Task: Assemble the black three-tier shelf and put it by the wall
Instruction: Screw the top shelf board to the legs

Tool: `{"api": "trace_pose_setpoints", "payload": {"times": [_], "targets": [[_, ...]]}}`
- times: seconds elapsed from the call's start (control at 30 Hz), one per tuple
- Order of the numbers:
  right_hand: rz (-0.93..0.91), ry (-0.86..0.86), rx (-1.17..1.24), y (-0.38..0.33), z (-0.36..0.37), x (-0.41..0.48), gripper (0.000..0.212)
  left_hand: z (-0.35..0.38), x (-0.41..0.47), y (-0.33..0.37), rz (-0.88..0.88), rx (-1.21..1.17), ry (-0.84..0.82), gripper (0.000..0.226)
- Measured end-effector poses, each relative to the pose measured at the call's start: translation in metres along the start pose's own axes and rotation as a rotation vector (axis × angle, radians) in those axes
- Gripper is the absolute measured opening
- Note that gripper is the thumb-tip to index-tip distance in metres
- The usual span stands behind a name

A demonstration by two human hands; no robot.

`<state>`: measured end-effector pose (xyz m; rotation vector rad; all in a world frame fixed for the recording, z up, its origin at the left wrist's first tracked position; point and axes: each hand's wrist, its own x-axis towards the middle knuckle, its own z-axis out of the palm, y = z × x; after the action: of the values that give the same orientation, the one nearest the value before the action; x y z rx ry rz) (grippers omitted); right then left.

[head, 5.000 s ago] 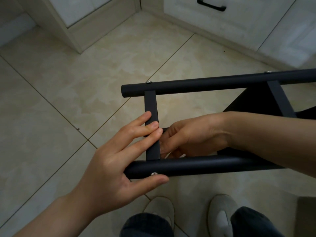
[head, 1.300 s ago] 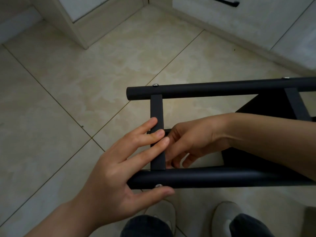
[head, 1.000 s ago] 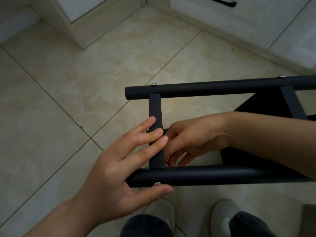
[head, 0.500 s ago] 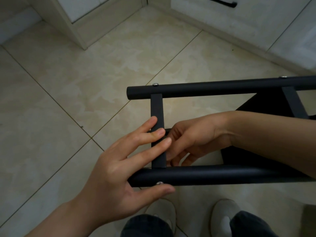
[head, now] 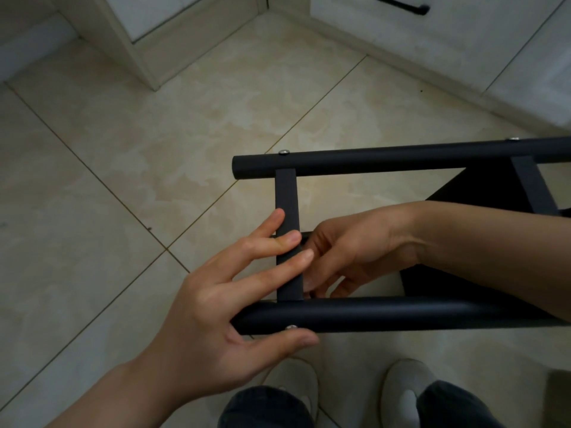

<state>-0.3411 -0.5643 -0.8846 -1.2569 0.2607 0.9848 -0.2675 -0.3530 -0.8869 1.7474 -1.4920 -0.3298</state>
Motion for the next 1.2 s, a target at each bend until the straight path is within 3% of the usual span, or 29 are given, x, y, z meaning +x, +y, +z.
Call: {"api": "trace_pose_setpoints", "payload": {"times": [0.13,0.9,1.2], "targets": [[0.017,0.001,0.006,0.0009,0.0001,0.0031,0.010,0.0005,-0.0002,-0.0001,0.003,-0.002,0.004,0.060],[-0.001,0.029,-0.015,0.0031,0.0045,0.0068,0.014,0.0026,-0.0008,-0.0019,0.011,-0.018,0.020,0.059],[-0.038,-0.026,0.077,0.0034,0.0013,0.0042,0.011,0.0017,0.0001,-0.0015,0.017,-0.006,0.017,0.058]]}}
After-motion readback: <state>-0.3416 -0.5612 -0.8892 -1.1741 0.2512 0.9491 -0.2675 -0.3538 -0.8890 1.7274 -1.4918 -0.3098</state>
